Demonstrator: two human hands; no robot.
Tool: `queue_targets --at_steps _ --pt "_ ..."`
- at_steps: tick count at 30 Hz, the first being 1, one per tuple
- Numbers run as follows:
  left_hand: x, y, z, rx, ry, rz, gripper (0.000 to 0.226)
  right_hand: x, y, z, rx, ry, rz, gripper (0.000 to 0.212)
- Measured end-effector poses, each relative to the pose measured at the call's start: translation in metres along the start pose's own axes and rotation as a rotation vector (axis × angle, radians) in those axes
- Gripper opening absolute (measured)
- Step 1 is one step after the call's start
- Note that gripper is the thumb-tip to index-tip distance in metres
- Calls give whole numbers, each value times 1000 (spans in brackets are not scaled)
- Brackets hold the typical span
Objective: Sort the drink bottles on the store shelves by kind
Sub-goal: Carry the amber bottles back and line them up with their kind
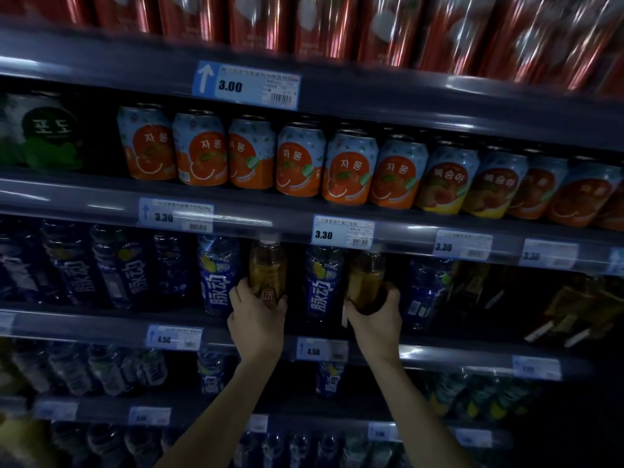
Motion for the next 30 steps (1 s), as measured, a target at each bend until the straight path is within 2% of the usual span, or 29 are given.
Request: queue_targets --at_steps 4,11,19,23,24,30 --pt "4 -5 0 17 11 34 77 -1 -5 0 85 19 25 67" --pt "-1 1 5 15 -7 56 82 11 -1 -1 -70 -63 129 70" --pt "8 7 6 -4 -23 93 76 6 -4 1 -45 -57 63 64" --pt "5 8 4 -21 -70 119 78 6 2 5 -129 -38 147 89" --pt "5 8 3 -27 -78 139 76 6 4 5 -140 -28 166 90" --pt "6 2 2 -25 -83 249 70 4 -2 3 -161 -70 128 73"
Point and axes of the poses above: each hand's wrist, its own z-axis away from the middle knuckle, its own y-axis out of the palm, x = y × z, the point moved 5 cm from there along -z, towards the middle knuckle, and after that the axes turned 3 degrees about -x, right-handed, at the moved point
